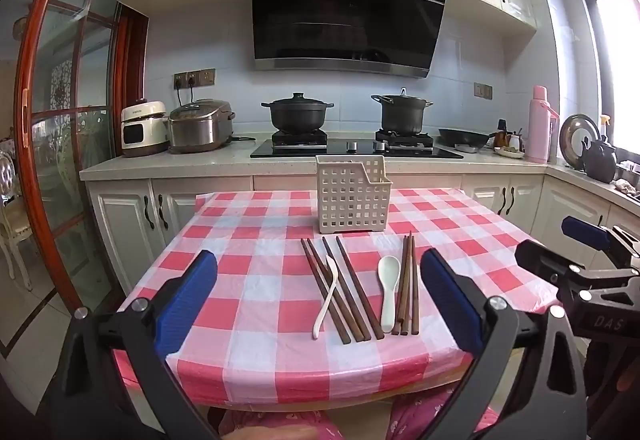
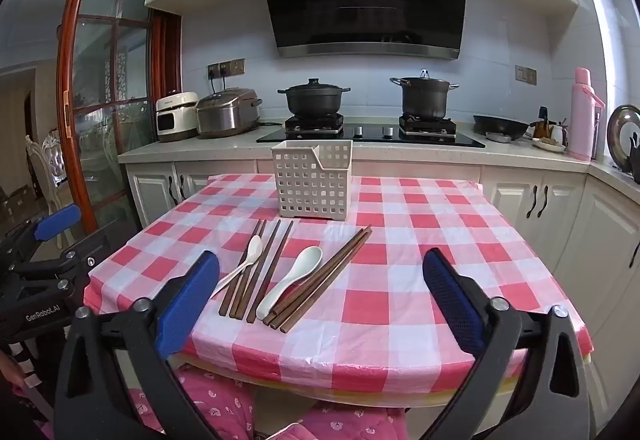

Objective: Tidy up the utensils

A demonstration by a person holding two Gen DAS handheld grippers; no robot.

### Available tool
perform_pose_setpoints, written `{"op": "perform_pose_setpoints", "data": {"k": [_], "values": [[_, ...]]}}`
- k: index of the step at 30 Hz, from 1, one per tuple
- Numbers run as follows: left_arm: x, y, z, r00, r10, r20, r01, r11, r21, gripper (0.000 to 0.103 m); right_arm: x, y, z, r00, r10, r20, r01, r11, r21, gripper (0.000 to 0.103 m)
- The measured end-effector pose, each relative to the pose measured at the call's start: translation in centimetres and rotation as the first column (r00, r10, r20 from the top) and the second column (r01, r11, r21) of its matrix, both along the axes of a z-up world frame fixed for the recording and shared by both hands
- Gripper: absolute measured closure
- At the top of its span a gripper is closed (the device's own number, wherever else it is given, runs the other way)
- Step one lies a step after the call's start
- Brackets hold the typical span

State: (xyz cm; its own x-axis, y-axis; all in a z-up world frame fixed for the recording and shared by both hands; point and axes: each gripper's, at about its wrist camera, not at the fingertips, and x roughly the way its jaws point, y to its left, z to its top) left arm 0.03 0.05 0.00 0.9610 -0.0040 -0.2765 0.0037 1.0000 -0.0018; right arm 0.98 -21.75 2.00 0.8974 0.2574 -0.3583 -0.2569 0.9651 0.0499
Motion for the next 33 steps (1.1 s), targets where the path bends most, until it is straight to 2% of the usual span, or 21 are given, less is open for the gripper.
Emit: {"op": "perform_pose_setpoints", "data": {"k": [33], "values": [[-0.2, -0.5, -0.6, 1.0, -0.014, -0.013, 0.014, 1.0, -0.015, 0.005, 0.4, 0.0, -0.5, 1.0, -0.017, -0.022, 0.017, 1.0, 0.009, 0.007]]}}
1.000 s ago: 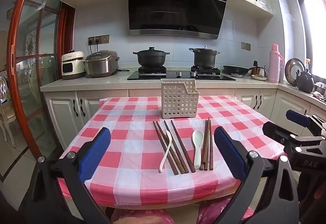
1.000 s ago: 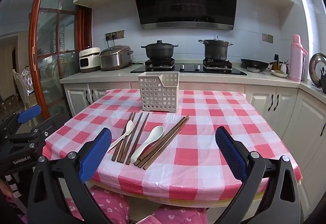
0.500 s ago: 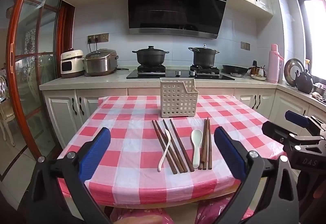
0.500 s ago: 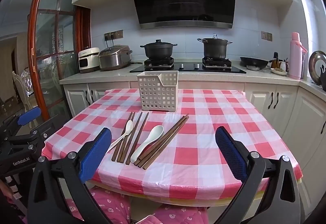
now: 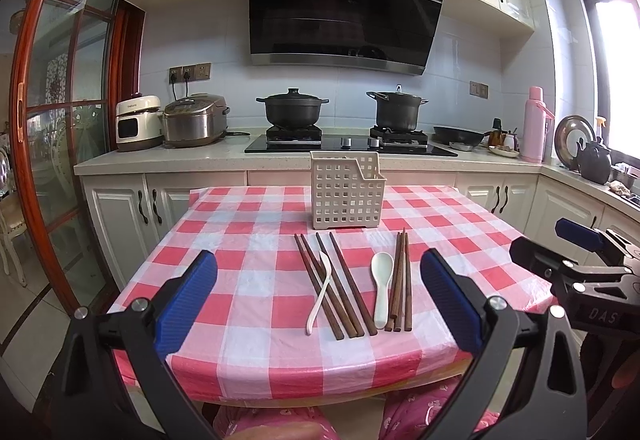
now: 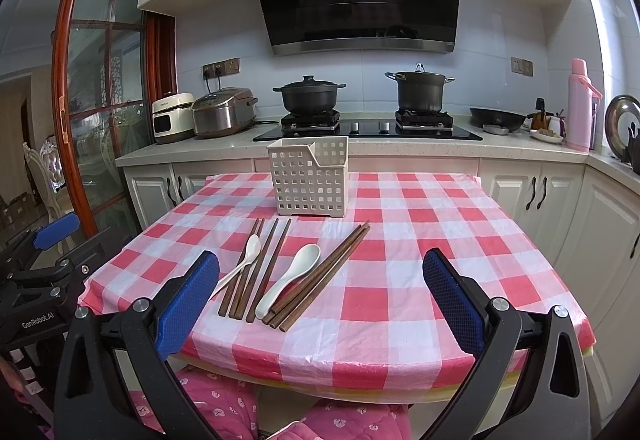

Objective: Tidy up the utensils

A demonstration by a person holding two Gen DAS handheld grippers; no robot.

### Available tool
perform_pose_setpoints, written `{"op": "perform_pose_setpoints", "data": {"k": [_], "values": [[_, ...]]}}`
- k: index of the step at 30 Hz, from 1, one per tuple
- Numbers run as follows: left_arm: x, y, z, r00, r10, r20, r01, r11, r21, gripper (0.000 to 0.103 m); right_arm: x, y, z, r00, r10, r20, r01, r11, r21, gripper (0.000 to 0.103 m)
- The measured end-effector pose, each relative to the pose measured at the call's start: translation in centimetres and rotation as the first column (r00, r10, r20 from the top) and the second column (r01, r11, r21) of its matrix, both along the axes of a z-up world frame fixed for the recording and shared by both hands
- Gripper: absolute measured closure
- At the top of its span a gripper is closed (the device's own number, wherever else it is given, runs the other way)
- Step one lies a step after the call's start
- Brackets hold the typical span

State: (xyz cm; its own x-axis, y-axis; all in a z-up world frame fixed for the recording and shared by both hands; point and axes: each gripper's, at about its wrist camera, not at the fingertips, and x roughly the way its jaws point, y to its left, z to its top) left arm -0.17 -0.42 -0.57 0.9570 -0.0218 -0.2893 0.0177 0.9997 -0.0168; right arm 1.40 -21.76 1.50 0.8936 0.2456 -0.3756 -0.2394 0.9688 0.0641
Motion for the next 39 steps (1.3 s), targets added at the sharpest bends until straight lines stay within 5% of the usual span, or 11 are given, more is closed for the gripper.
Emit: {"op": "perform_pose_setpoints", "data": {"k": [39], "values": [[0.18, 0.16, 0.01, 1.0, -0.002, -0.009, 0.002, 1.0, -0.005, 0.005, -0.22, -0.1, -0.51, 1.0, -0.002, -0.008, 0.002, 1.0, 0.009, 0.007]]}}
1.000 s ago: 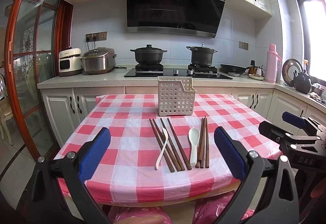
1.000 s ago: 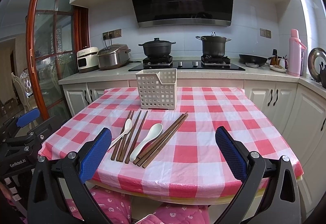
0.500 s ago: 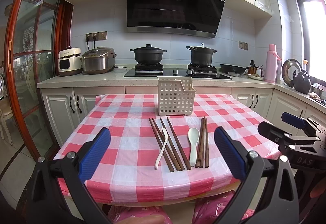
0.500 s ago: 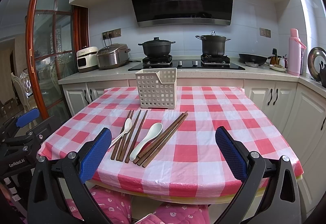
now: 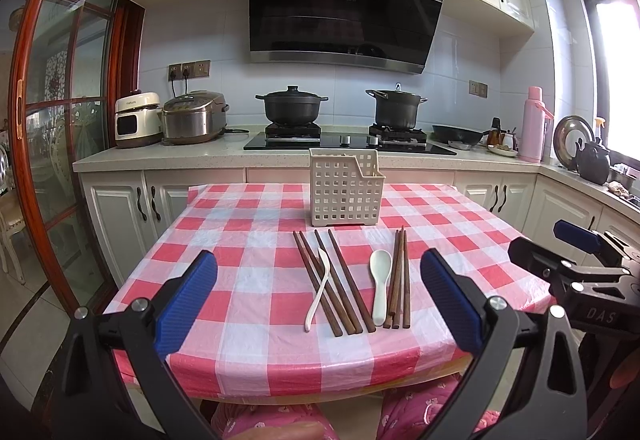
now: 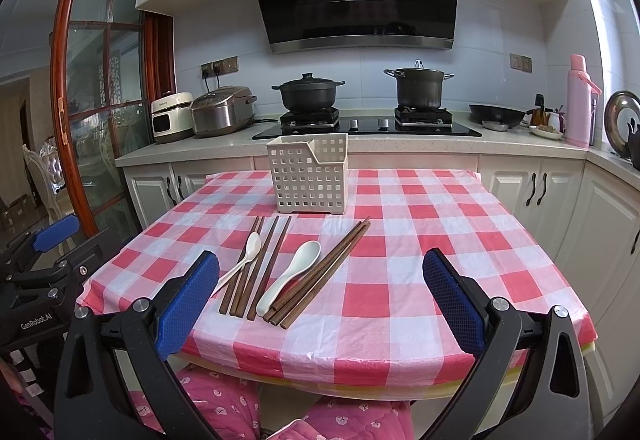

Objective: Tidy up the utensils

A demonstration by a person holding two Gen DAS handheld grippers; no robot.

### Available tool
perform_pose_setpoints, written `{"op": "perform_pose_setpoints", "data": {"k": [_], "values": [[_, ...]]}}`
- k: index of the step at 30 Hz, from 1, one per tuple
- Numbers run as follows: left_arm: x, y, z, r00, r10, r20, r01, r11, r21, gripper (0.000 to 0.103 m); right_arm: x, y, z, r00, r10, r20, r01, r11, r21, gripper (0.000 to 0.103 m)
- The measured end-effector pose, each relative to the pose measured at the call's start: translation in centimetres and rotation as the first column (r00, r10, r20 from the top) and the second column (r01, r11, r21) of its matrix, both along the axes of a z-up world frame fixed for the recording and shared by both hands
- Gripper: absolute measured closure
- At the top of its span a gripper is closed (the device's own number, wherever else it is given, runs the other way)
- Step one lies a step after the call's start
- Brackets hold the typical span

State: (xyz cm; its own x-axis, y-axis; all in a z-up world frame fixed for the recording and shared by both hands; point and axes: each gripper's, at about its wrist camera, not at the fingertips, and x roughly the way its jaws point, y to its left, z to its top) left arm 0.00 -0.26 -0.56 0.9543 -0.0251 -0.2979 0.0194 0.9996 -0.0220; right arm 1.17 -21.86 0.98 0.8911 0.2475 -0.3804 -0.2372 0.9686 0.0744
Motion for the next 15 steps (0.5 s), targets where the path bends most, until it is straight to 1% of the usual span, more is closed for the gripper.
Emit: {"op": "perform_pose_setpoints", "data": {"k": [15], "values": [[-0.06, -0.01, 0.05, 1.0, -0.001, -0.001, 0.001, 1.0, 0.0, 0.005, -0.17, 0.04, 0.17, 1.0, 0.001, -0.001, -0.001, 1.0, 0.002, 0.007]]}}
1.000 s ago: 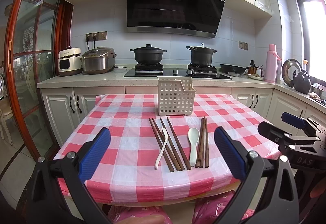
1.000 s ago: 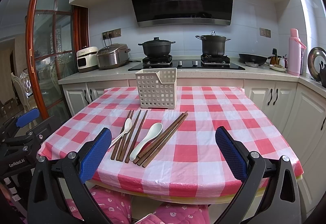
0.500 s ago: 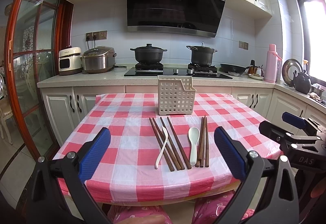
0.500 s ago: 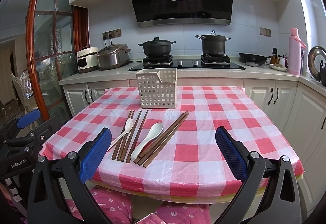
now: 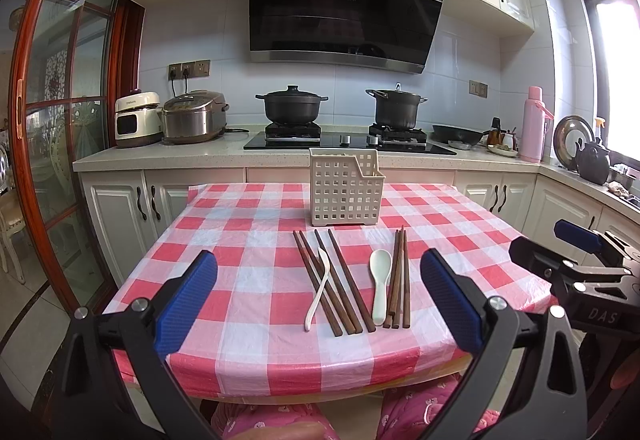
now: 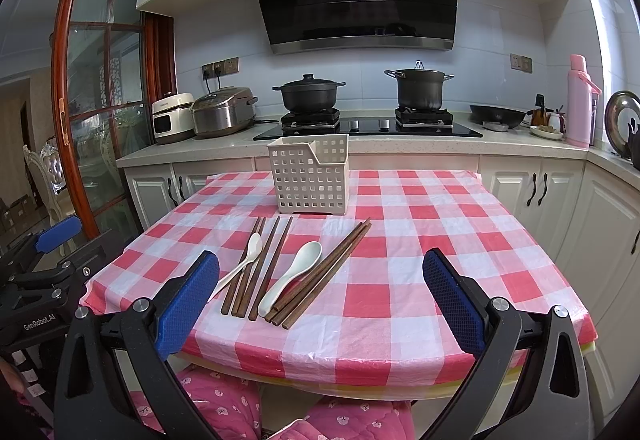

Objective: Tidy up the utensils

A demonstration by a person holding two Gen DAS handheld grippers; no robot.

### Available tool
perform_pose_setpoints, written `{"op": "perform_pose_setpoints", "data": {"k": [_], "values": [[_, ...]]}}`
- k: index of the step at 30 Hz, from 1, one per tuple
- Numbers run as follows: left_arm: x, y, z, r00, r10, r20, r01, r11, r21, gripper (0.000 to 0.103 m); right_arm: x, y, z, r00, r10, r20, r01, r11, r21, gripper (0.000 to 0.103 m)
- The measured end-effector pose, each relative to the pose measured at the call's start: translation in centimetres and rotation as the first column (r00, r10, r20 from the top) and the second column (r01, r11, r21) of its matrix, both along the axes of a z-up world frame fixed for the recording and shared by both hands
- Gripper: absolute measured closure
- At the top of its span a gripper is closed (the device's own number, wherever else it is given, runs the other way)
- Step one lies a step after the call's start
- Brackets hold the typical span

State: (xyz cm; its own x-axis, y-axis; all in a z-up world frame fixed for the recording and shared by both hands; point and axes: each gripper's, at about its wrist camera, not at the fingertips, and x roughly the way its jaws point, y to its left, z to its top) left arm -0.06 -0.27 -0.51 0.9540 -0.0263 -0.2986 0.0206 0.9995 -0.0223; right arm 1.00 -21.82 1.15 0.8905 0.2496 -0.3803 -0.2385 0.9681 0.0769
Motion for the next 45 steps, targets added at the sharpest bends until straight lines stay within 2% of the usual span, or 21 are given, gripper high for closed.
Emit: {"op": "perform_pose_setpoints", "data": {"k": [16, 19, 23, 31, 35, 38, 45], "values": [[0.4, 0.0, -1.0, 1.0, 0.006, -0.028, -0.006, 1.0, 0.005, 0.005, 0.9, -0.1, -0.1, 1.0, -0.005, -0.025, 0.005, 1.0, 0.0, 0.007], [1.5, 0.3, -1.3, 0.999, 0.011, -0.053, -0.011, 1.0, 0.012, 0.005, 2.3, -0.2, -0.7, 0.999, -0.013, -0.048, 0.013, 1.0, -0.007, 0.007], [4.9, 1.4, -2.3, 0.993, 0.028, -0.114, -0.025, 0.999, 0.026, 0.005, 5.4, -0.4, -2.2, 0.995, -0.041, -0.093, 0.039, 0.999, -0.029, 0.007], [12.1, 3.5, -4.7, 0.964, 0.058, -0.261, -0.059, 0.998, 0.001, 0.005, 12.0, -0.5, -4.6, 0.978, -0.077, -0.193, 0.075, 0.997, -0.019, 0.007], [14.9, 4.2, -5.8, 0.945, 0.067, -0.321, -0.078, 0.997, -0.021, 0.005, 13.8, -0.6, -5.3, 0.969, -0.085, -0.232, 0.086, 0.996, -0.007, 0.007], [16.8, 4.7, -6.6, 0.924, 0.04, -0.38, -0.055, 0.998, -0.029, 0.005, 15.1, -0.6, -6.1, 0.959, -0.084, -0.271, 0.087, 0.996, -0.003, 0.007], [19.9, 5.9, -7.8, 0.895, 0.049, -0.443, -0.075, 0.996, -0.042, 0.005, 18.4, -0.7, -8.0, 0.928, -0.101, -0.358, 0.108, 0.994, 0.0, 0.007]]}}
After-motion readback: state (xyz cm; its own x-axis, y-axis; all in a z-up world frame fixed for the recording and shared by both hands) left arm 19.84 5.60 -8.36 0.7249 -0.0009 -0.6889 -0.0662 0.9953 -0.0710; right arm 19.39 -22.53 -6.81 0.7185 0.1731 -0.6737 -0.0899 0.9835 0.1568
